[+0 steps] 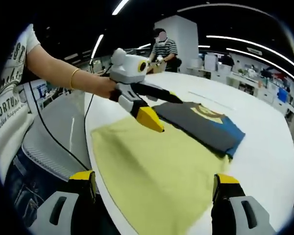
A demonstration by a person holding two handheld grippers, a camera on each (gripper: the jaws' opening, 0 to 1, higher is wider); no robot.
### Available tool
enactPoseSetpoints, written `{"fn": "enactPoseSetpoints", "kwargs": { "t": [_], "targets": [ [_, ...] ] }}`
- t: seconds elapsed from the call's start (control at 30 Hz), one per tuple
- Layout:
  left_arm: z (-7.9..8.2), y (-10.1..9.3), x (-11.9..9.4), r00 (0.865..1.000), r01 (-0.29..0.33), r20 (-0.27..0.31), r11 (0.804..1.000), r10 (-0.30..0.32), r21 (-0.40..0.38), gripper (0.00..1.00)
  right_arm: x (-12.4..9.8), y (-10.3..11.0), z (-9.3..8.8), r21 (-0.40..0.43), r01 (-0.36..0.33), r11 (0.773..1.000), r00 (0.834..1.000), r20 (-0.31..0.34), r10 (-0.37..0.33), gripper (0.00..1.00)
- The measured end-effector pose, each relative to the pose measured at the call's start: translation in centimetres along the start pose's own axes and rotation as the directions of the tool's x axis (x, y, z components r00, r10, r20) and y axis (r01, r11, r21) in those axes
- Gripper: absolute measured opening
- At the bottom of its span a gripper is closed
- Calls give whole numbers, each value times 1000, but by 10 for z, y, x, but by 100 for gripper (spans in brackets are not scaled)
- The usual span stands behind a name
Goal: Fold the garment on the visible template until the final outline fits inside the template.
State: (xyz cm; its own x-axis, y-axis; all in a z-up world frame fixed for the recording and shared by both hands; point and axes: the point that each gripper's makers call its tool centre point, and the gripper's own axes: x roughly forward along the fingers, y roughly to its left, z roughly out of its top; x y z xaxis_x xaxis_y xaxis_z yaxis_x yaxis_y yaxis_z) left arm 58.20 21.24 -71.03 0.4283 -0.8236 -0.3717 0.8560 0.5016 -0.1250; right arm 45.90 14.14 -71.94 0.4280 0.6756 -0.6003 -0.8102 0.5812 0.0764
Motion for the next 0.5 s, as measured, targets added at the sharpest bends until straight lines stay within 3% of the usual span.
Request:
{"fn": "enactPoseSetpoints", "kwargs": {
  "t": [0.3,0.5],
  "targets": [
    [-10,-13,-27,1000,19,-12,1000,-19,-5,98,-4,3,-5,6,-38,999,999,-21,38,98],
    [-21,-22,-43,999,34,-36,999,-34,-5,97,-5,5,-15,-12,-52,999,996,-74,51,96]
  ]
}}
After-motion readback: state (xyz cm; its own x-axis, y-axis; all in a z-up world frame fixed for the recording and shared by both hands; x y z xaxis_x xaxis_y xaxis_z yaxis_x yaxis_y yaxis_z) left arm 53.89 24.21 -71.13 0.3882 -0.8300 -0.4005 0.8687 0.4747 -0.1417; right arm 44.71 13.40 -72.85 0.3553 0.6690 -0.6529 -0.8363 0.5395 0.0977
